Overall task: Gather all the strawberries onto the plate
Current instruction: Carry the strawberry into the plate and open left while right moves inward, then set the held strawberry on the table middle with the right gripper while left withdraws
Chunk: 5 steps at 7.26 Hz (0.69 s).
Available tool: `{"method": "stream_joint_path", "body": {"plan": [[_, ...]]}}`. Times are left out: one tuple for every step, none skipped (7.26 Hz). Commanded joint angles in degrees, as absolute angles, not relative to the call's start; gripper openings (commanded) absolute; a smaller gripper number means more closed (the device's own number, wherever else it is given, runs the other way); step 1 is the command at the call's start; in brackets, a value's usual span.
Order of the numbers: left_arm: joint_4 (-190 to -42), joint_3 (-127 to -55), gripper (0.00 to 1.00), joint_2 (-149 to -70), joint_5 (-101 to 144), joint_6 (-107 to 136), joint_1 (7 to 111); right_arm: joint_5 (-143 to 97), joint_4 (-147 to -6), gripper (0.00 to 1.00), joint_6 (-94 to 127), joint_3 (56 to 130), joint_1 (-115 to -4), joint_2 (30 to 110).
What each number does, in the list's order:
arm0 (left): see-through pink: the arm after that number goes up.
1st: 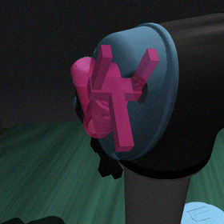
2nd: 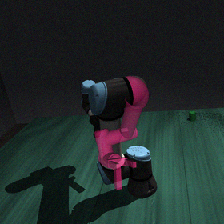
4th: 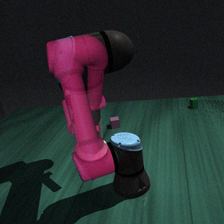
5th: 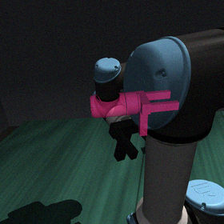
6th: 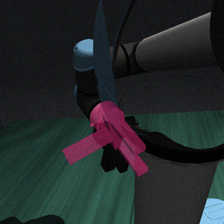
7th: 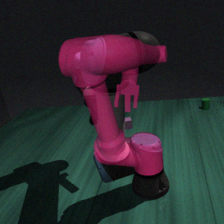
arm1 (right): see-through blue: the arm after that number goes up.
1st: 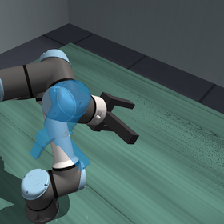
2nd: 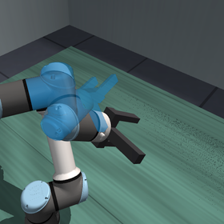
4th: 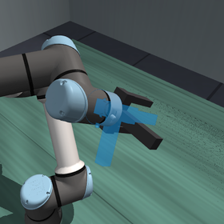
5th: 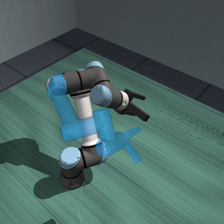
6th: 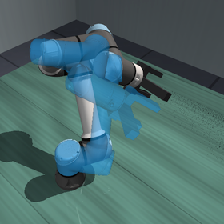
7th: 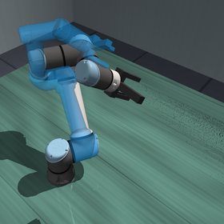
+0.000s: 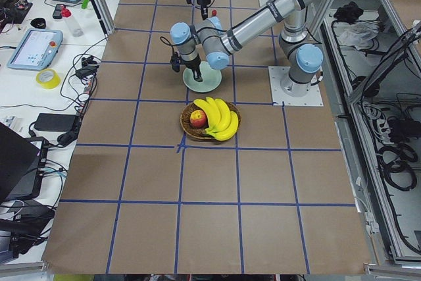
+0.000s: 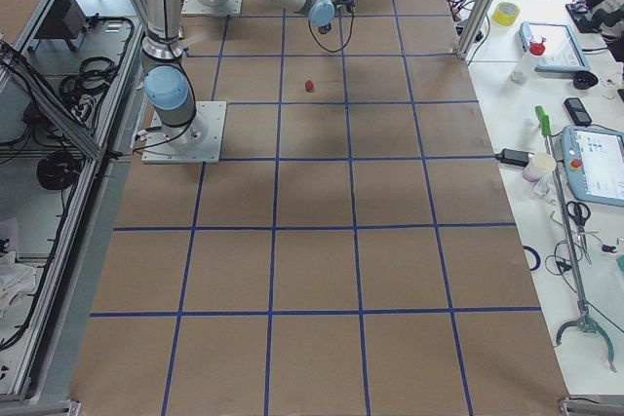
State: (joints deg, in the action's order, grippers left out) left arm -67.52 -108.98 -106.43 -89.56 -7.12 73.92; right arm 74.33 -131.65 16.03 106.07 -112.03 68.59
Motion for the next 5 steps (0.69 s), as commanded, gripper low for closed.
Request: {"method": "stream_joint_path", "body": {"plan": [[-69.7,-106.3,1.0,-104.8,-90.5,-7.1,73.3,74.2,-136.8,0.05,15.9,110.4,-112.3,67.6],[-71.7,-103.2,1.0,-103.8,-91.3,-7.2,72.5,74.2,-136.8,0.11,15.9,110.5,-112.6,67.4],[-73.6,-99.7,1.0,-102.9,-91.2,-7.1,72.6,74.4,-136.8,0.46,15.9,111.1,-112.7,67.4],[-78.1,-96.6,1.0,-101.3,-91.2,-6.2,72.7,74.7,-136.8,0.77,15.9,111.3,-112.8,67.4],[-80.7,-94.7,1.0,-99.8,-91.4,-5.5,72.8,74.6,-136.8,0.83,16.0,111.3,-112.8,67.4]]}}
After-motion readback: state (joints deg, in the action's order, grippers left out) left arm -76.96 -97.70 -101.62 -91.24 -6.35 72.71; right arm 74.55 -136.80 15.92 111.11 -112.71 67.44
